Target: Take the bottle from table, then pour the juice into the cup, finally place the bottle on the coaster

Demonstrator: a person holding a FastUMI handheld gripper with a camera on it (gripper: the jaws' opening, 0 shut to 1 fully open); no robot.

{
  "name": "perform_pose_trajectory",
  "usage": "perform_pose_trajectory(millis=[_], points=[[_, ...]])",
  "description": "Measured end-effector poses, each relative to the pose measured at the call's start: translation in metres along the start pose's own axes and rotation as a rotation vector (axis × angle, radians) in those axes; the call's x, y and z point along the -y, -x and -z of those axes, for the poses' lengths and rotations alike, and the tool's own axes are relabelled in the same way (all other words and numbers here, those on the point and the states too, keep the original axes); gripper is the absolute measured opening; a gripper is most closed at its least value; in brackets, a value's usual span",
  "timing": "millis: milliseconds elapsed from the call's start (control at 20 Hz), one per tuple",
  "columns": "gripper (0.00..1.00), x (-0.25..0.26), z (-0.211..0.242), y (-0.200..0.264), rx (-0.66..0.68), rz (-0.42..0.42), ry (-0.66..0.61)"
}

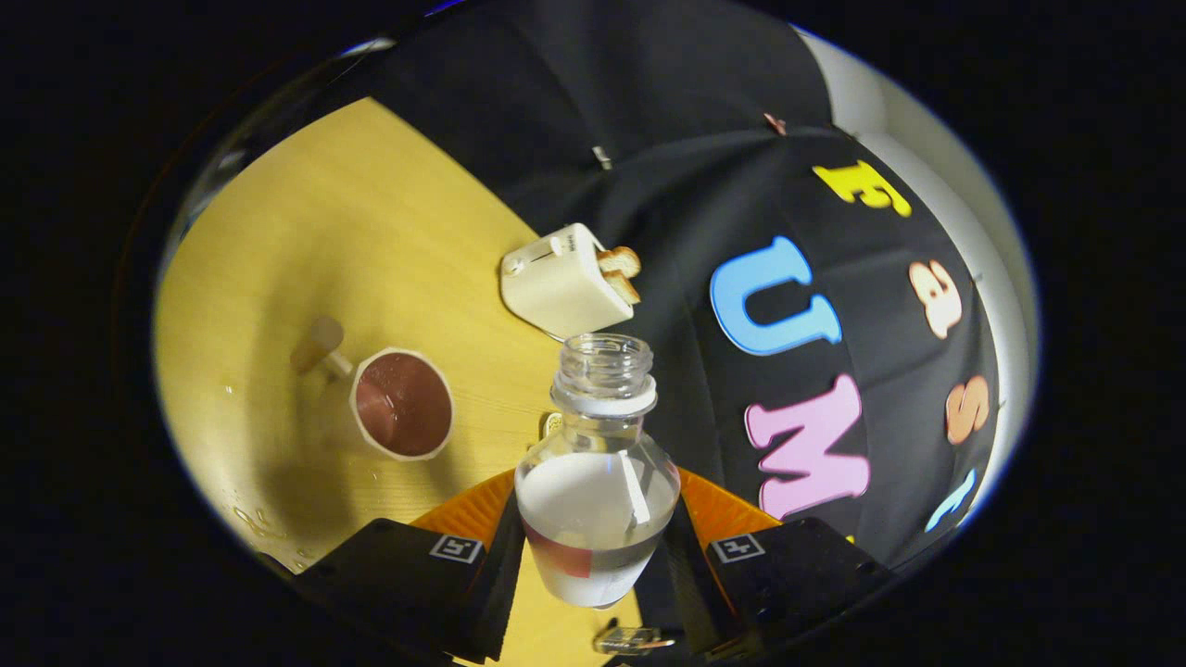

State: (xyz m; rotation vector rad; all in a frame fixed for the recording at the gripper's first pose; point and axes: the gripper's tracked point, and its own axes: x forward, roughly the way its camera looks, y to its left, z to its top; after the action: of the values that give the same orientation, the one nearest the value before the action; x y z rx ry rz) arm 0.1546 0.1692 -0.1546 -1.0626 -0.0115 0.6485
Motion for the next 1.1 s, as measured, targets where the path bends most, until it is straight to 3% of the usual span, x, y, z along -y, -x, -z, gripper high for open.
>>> perform_pose_trajectory(millis=[150,350,700,1100], points=[[0.74,0.017,0.016,0.014,-0.030,0.024,-0.177],[0.74,0.021,0.022,0.020,0.007,0.037,-0.511],[0.74,0.029,0.039,0.016,0.057,0.079,-0.780],[0.74,0.019,0.079,-0.036,0.047,0.133,-1.032]])
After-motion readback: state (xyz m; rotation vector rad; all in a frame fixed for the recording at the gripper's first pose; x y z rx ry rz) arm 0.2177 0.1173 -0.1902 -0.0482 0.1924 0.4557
